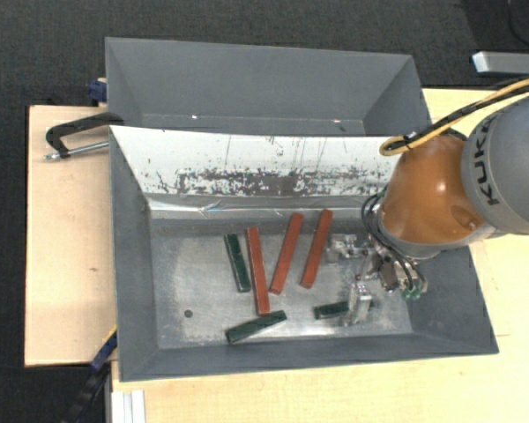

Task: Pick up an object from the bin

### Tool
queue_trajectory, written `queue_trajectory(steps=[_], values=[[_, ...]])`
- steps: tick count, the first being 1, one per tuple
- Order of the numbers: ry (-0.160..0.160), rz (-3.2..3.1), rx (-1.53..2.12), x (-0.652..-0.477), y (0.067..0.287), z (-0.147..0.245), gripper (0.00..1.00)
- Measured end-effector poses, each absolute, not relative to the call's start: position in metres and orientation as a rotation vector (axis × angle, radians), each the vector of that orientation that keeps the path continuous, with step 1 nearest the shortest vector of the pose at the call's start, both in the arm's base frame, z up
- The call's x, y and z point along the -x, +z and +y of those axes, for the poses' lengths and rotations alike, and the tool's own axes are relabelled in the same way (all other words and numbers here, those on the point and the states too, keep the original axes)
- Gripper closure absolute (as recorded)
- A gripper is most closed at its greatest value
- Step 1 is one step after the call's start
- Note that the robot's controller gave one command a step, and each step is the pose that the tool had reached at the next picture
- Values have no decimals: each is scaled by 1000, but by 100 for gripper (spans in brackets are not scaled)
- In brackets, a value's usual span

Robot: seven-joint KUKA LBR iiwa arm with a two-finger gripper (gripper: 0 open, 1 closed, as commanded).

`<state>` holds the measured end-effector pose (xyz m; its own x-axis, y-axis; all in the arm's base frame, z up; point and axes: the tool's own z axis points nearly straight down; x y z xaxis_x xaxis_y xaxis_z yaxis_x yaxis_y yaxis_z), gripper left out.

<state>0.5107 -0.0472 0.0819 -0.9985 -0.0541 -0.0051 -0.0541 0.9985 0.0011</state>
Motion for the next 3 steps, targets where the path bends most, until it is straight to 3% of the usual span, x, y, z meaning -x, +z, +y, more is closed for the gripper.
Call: queue_trajectory(steps=[1,2,3], values=[[2,3133,-198,-494,81,-46,100],[2,3134,-198,-494,81,-46,100],[1,3127,-164,-531,249,-47,100]])
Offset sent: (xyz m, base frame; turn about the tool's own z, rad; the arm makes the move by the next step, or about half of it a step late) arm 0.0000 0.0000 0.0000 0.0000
